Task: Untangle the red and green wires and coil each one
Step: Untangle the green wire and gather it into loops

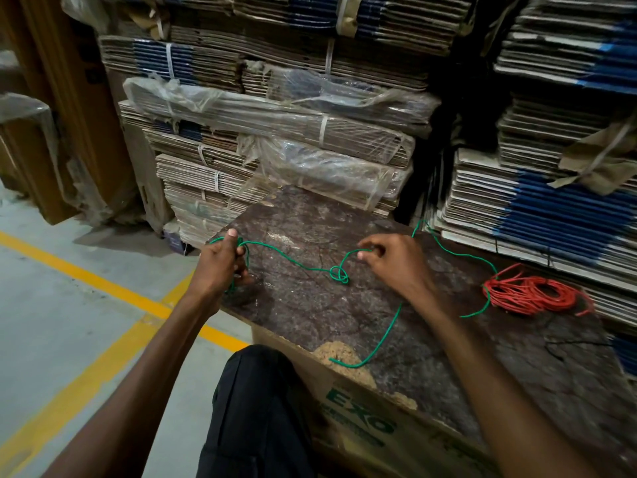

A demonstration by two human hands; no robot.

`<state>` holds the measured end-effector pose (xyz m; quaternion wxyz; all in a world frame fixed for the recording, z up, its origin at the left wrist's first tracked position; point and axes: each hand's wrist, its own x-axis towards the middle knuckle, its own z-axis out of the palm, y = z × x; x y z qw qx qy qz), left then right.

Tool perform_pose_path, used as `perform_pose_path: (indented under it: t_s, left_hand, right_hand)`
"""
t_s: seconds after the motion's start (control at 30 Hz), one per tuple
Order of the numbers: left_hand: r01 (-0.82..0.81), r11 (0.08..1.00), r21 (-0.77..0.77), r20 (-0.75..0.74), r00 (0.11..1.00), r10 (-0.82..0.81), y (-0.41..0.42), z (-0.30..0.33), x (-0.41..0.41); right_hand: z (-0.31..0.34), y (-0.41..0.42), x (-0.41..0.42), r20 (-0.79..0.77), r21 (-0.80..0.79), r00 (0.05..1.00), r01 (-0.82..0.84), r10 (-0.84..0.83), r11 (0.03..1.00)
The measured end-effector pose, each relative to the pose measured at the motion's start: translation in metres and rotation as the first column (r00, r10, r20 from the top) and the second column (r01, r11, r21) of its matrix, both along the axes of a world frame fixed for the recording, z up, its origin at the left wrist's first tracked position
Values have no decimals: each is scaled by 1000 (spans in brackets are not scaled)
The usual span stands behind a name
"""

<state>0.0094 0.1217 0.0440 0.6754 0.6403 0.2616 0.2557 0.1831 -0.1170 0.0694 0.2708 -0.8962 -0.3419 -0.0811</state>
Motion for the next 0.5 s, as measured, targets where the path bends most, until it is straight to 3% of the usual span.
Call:
perform_pose_path:
  t_s: [0.17, 0.3, 0.4, 0.5]
  left_hand:
    - [-11, 1000, 11, 18, 1000, 11, -5, 0, 0]
    - [-10, 1000, 4, 26, 1000, 10, -5, 0, 0]
    - [4, 1000, 3, 32, 999, -4, -5, 0, -1]
    - [11, 1000, -1, 34, 999, -11, -6, 1, -3]
  right_hand:
    - [-36, 17, -8, -206, -77, 976, -91, 74, 993]
    - [-51, 20, -11, -100, -109, 995, -14, 3, 994]
    - [-52, 22, -12, -118, -78, 992, 29, -39, 997]
    - [-55, 23, -8, -268, 52, 963, 45, -30, 998]
